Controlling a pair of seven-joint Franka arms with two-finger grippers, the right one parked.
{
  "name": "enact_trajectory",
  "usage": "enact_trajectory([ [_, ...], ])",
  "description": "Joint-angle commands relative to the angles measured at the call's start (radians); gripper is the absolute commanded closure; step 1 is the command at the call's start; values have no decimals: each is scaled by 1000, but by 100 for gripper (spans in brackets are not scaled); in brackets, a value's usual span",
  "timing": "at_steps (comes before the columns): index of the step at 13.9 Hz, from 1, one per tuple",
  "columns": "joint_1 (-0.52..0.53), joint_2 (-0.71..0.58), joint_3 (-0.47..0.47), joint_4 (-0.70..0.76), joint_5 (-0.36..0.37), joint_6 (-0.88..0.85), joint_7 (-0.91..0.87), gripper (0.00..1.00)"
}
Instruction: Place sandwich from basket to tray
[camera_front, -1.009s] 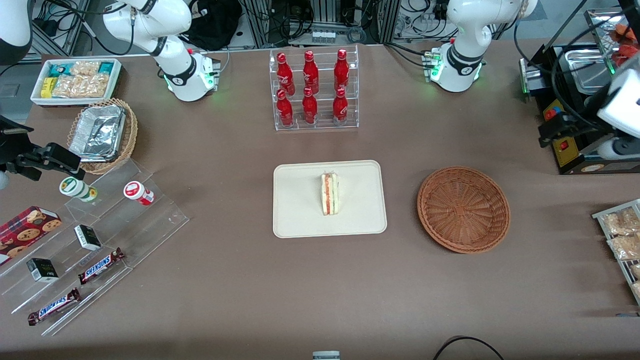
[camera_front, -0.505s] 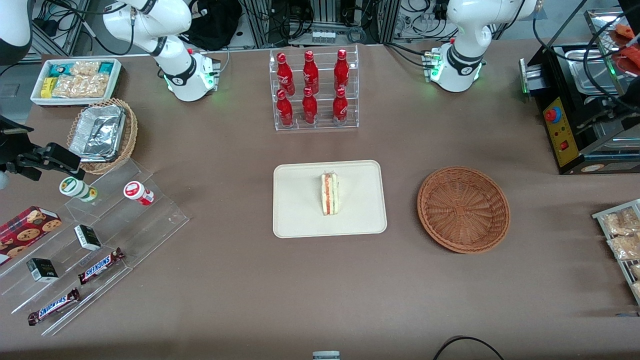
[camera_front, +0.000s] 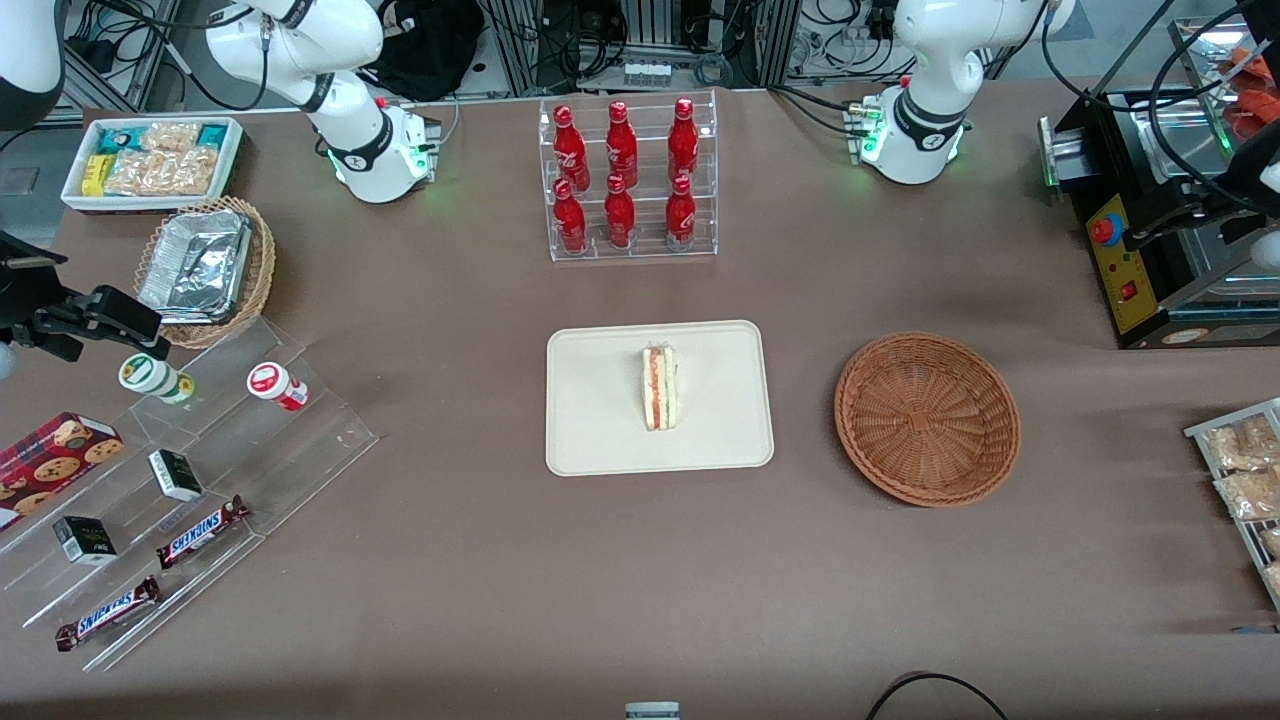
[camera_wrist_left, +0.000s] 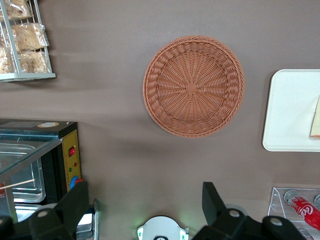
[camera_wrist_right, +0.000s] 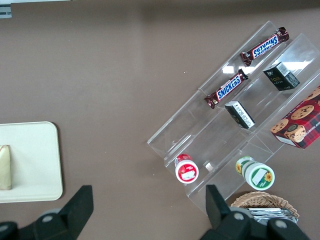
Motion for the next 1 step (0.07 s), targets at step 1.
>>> enact_trajectory([
  [1,-4,-14,-3,-6,-11,2,-9,0],
])
